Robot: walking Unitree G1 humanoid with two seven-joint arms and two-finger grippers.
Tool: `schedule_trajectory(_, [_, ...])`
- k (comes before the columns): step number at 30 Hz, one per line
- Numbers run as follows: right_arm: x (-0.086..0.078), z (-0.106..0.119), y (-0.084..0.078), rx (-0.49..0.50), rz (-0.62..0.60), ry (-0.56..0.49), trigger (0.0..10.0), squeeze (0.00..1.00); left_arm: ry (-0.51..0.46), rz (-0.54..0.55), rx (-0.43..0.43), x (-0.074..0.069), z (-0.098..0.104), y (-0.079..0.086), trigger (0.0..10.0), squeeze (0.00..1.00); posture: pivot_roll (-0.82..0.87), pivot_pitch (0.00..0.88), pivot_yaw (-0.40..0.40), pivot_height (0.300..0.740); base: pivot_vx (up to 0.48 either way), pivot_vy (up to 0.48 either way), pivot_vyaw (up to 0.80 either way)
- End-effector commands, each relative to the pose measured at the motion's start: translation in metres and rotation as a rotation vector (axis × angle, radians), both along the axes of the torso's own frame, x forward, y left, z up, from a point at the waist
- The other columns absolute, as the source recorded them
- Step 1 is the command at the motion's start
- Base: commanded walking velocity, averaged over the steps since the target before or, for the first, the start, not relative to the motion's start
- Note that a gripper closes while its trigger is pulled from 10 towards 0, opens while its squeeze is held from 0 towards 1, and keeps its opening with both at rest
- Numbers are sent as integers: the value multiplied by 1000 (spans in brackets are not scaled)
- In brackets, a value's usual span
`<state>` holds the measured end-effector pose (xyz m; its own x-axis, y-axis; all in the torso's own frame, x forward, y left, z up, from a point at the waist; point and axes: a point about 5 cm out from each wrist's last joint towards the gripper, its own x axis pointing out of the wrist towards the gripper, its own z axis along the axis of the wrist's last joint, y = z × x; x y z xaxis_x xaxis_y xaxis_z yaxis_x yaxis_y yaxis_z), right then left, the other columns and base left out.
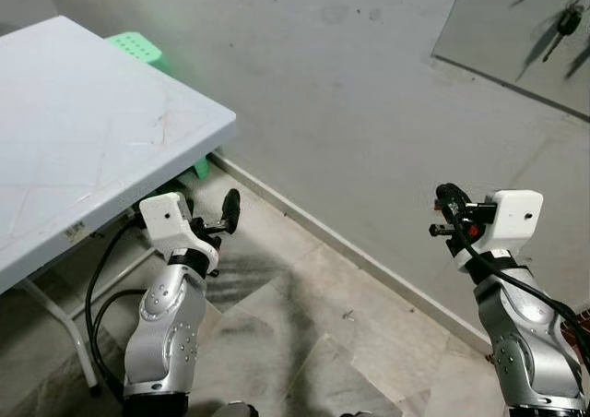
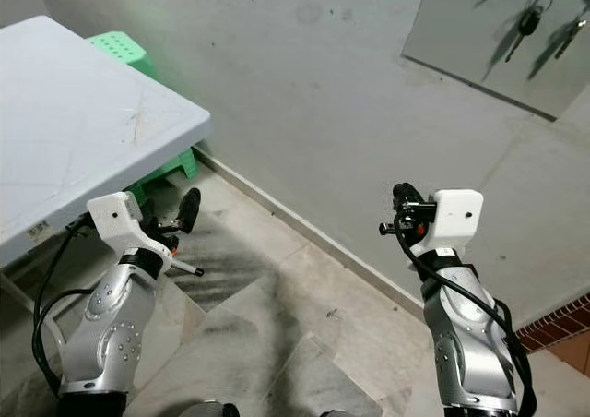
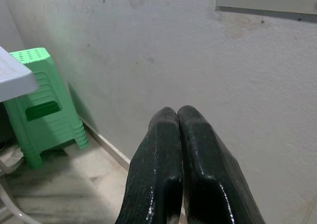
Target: Hang keys on a hook
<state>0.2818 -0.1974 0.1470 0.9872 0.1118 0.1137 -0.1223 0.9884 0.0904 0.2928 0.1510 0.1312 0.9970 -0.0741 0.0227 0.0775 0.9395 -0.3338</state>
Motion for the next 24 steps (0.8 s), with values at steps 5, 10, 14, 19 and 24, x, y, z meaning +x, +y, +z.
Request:
schedule_trajectory(5, [-1,5,-4,-8,-16,-21,10000,0,2,-16,4,1,0,-3,10000,0,-42,132,-40,740,0,0,0])
schedule_trajectory(10, [0,5,-3,-8,-13,-22,10000,0,-2,-18,0,1,1,-4,10000,0,-42,128,-40,740,162,0,0])
schedule_trajectory(14, [0,5,-3,-9,-11,-22,10000,0,1,-21,-2,1,1,-5,10000,0,-43,130,-40,740,284,0,0])
schedule_trajectory(19, [0,5,-4,-11,-12,-19,10000,0,3,-16,-7,1,0,-5,10000,0,-43,135,-42,740,281,0,0])
schedule_trajectory(24, [0,5,-4,-11,-12,-18,10000,0,3,-14,-9,1,0,-4,10000,0,-41,137,-43,740,280,0,0])
